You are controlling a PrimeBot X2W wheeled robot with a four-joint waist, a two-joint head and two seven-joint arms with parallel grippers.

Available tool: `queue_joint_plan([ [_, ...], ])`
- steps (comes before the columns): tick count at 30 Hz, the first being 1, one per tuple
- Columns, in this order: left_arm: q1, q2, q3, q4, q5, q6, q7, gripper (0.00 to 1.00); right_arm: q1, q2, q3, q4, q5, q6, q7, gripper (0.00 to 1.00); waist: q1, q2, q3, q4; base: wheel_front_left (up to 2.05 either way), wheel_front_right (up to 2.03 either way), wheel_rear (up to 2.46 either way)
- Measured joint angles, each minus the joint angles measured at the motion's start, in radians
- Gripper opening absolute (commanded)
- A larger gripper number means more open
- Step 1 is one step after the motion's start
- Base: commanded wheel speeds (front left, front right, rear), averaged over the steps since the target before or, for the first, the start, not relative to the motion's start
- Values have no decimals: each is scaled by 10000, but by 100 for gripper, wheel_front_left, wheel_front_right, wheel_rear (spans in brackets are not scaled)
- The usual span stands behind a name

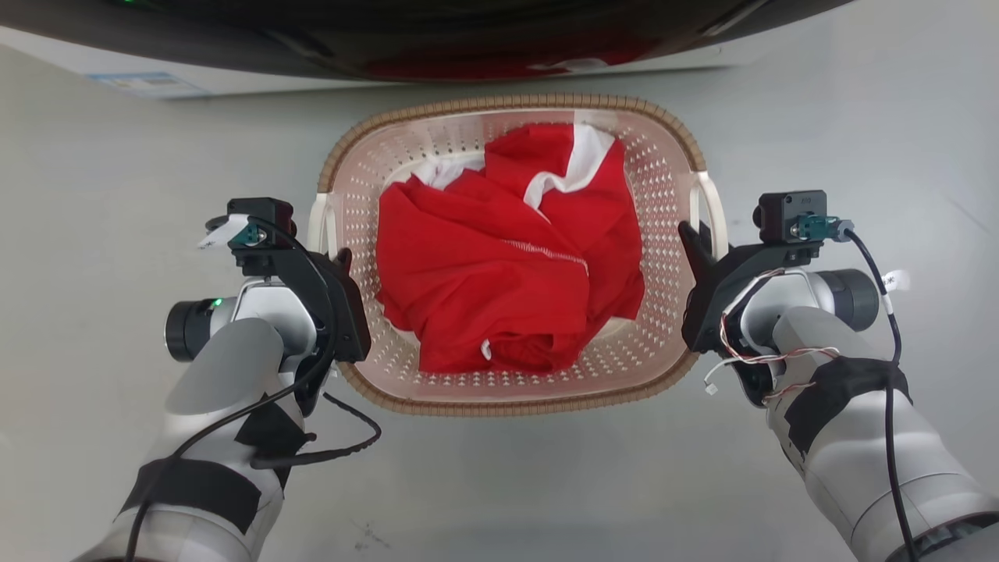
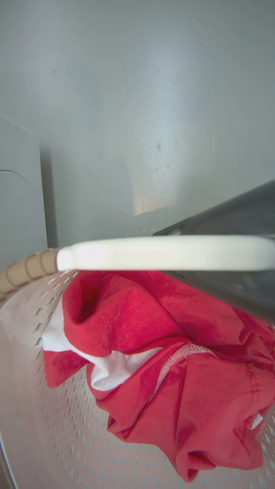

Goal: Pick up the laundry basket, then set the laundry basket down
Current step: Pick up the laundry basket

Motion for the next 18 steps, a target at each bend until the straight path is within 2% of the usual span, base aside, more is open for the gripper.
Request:
queue_joint_plan([
  [18,895,-71,-84,309,-596,-84,1394,0,1037,46,579,226,1066,84,1352,0,-1,-1,-2130,-46,0,0,0],
])
